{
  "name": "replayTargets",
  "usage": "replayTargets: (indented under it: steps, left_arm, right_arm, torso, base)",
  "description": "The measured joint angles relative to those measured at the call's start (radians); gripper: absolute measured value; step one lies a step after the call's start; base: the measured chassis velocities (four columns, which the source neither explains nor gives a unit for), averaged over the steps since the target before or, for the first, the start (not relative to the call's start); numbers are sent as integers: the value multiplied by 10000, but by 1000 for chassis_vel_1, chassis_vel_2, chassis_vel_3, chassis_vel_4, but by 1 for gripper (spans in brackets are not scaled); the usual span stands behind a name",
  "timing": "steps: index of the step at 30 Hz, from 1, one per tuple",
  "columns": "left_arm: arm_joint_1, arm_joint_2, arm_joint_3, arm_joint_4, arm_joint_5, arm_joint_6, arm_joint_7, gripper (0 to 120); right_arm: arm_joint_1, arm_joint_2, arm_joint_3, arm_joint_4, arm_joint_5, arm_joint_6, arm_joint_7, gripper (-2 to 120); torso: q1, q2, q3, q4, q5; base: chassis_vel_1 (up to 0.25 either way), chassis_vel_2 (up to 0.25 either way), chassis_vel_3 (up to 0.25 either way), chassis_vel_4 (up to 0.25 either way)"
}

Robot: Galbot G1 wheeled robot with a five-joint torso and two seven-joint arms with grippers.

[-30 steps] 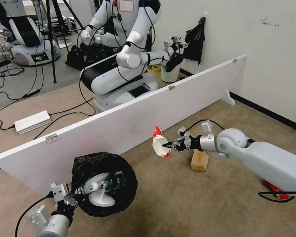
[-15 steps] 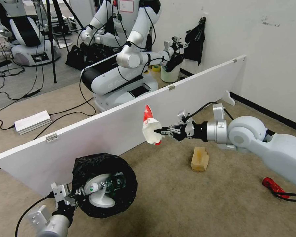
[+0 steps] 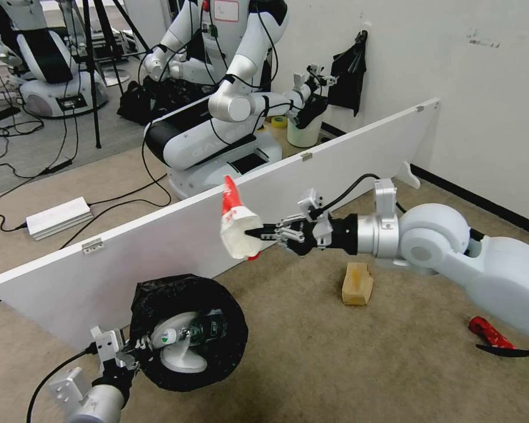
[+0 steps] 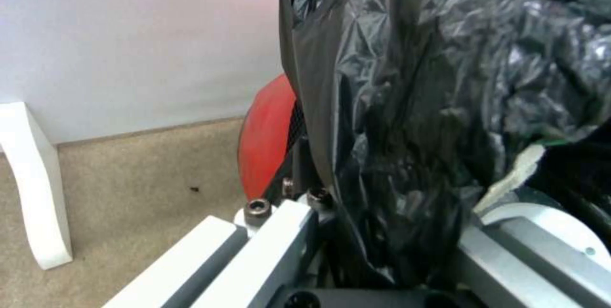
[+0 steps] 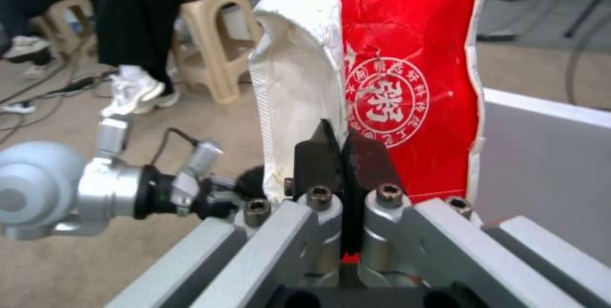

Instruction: Pick up the trash bin, then pick up the garbage from the floor and place it into the trash bin.

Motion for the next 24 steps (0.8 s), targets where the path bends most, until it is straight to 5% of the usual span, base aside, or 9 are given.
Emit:
replayTargets:
  steps: [24]
  left_arm:
    - [-393, -42, 118, 4, 42, 203, -85, 0]
  right_arm:
    - [-152, 377, -677, 475, -298, -233, -709, 0]
  torso:
    - [0, 0, 0, -1, 1]
  base:
    - [0, 0, 0, 0]
